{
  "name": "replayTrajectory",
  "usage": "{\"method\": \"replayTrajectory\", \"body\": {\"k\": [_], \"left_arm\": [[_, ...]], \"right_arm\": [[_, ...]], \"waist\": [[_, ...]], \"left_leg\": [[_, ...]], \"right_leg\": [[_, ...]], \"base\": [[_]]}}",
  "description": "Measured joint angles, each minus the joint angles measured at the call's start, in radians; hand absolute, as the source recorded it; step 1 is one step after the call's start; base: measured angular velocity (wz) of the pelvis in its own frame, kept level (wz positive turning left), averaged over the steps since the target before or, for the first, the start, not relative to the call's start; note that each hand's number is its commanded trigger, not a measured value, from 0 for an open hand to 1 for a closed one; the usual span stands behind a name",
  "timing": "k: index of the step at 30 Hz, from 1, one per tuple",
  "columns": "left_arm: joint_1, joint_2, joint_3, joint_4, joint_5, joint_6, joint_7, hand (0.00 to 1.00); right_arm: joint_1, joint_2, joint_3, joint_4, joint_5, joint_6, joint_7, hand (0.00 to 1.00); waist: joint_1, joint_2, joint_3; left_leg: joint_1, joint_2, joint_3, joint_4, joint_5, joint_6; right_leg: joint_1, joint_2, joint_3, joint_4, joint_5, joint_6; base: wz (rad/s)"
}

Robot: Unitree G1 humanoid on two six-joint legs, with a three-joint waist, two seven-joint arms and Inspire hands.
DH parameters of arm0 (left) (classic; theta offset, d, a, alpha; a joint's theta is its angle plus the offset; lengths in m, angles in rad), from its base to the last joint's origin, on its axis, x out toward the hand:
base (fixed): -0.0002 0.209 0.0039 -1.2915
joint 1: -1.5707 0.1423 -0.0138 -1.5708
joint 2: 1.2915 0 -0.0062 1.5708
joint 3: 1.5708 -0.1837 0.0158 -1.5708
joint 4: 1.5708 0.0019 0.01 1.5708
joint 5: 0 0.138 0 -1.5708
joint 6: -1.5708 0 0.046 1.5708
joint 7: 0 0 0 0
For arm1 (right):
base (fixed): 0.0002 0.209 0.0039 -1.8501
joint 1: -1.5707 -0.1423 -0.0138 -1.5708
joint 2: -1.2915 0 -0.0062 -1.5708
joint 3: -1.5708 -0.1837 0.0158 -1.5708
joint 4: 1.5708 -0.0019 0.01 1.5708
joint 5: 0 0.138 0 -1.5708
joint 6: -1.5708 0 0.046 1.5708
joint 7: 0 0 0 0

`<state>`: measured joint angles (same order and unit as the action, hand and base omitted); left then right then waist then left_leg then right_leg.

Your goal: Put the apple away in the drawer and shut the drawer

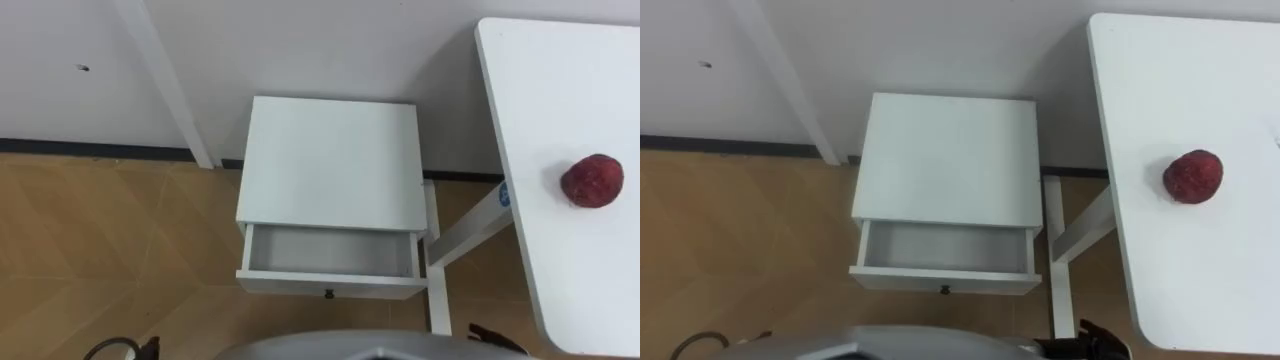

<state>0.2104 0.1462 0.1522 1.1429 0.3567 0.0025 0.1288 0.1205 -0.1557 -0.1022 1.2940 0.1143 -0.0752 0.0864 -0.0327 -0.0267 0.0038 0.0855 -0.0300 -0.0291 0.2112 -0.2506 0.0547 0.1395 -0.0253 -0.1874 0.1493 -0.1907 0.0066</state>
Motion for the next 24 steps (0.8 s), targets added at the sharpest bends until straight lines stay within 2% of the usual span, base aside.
{"method": "replayTrajectory", "body": {"k": [5, 11, 13, 15, 18, 21, 24], "left_arm": [[0.005, 0.0, 0.0, 0.0, -0.012, -0.002, 0.0, 0.0], [0.004, -0.007, 0.002, -0.001, -0.019, -0.002, 0.015, 0.0], [0.012, -0.008, 0.005, -0.001, -0.047, -0.002, 0.02, 0.0], [0.022, -0.007, 0.018, 0.0, -0.049, -0.002, 0.02, 0.0], [0.029, -0.006, 0.076, 0.0, -0.051, -0.002, 0.019, 0.0], [0.035, 0.007, 0.082, -0.001, -0.093, -0.007, 0.02, 0.0], [0.045, 0.009, 0.082, -0.001, -0.108, -0.008, 0.022, 0.0]], "right_arm": [[0.002, 0.001, 0.0, -0.001, 0.047, -0.001, -0.001, 0.0], [0.029, 0.004, -0.016, 0.003, 0.269, 0.002, -0.011, 0.0], [0.04, 0.006, -0.057, 0.003, 0.431, 0.004, -0.011, 0.0], [0.047, 0.008, -0.12, 0.002, 0.537, 0.014, -0.011, 0.0], [0.057, 0.008, -0.249, -0.041, 0.704, 0.029, -0.026, 0.0], [0.067, 0.005, -0.326, -0.072, 0.912, 0.022, -0.066, 0.0], [0.074, 0.006, -0.413, -0.105, 1.045, 0.022, -0.121, 0.0]], "waist": [[0.005, 0.003, 0.0006], [-0.001, 0.012, 0.0002], [-0.014, 0.009, -0.0016], [-0.027, 0.008, 0.0018], [-0.051, 0.008, -0.002], [-0.074, 0.002, -0.0054], [-0.091, -0.001, -0.0068]], "left_leg": [[0.001, 0.002, 0.008, -0.004, 0.0, 0.0], [-0.001, 0.001, 0.023, -0.008, 0.0, 0.0], [0.006, 0.003, 0.053, -0.01, 0.0, 0.0], [0.02, 0.007, 0.057, -0.016, 0.0, 0.0], [0.032, 0.009, 0.067, -0.025, 0.0, 0.0], [0.037, 0.012, 0.075, -0.027, 0.0, 0.0], [0.041, 0.015, 0.083, -0.029, 0.0, -0.001]], "right_leg": [[-0.004, 0.002, 0.008, 0.0, 0.0, 0.0], [-0.012, 0.002, 0.019, 0.001, 0.0, 0.0], [-0.007, 0.001, 0.023, 0.001, 0.0, 0.0], [-0.001, 0.003, 0.041, 0.001, 0.0, 0.0], [0.003, 0.005, 0.048, 0.002, 0.0, 0.0], [0.003, 0.007, 0.051, 0.003, 0.0, 0.0], [0.003, 0.008, 0.051, 0.006, 0.0, 0.0]], "base": [[-0.04], [-0.03], [-0.02], [-0.11], [-0.11], [-0.09], [-0.06]]}}
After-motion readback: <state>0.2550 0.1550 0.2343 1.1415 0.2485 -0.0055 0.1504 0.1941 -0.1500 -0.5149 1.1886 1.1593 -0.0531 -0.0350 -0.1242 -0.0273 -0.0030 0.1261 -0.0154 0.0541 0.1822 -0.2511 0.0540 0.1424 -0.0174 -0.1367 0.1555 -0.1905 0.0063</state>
